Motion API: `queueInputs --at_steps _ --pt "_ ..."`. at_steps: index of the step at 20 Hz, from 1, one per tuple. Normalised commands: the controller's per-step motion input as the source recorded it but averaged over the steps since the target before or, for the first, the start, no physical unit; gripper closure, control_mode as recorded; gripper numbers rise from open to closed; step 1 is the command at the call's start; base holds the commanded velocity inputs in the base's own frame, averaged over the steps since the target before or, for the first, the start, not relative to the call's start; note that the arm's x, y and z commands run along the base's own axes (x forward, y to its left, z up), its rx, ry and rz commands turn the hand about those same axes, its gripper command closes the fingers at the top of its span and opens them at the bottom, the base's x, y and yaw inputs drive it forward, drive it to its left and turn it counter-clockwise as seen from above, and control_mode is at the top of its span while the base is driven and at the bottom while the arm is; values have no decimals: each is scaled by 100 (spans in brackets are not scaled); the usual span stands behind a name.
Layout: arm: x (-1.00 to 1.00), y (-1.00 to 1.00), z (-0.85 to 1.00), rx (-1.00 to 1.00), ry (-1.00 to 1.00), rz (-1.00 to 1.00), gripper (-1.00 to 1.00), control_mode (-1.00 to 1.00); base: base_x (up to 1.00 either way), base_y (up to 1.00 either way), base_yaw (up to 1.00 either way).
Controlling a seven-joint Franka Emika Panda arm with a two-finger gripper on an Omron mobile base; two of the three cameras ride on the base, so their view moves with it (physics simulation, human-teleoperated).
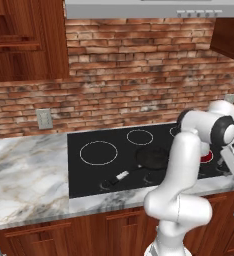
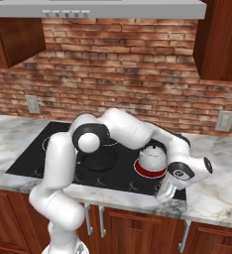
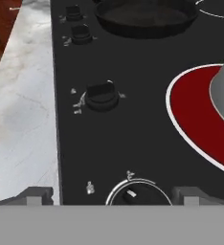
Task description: Pick the kettle from the counter and place it on a stove burner. Then turn the burner on.
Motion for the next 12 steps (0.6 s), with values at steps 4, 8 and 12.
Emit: queueInputs --at_steps 4,8,12 --pt "-17 1 50 0 -16 0 -100 -100 0 0 0" --pt "-29 0 100 0 -40 0 -100 -100 0 0 0" --pt "-27 5 100 0 -51 -2 -100 -100 0 0 0"
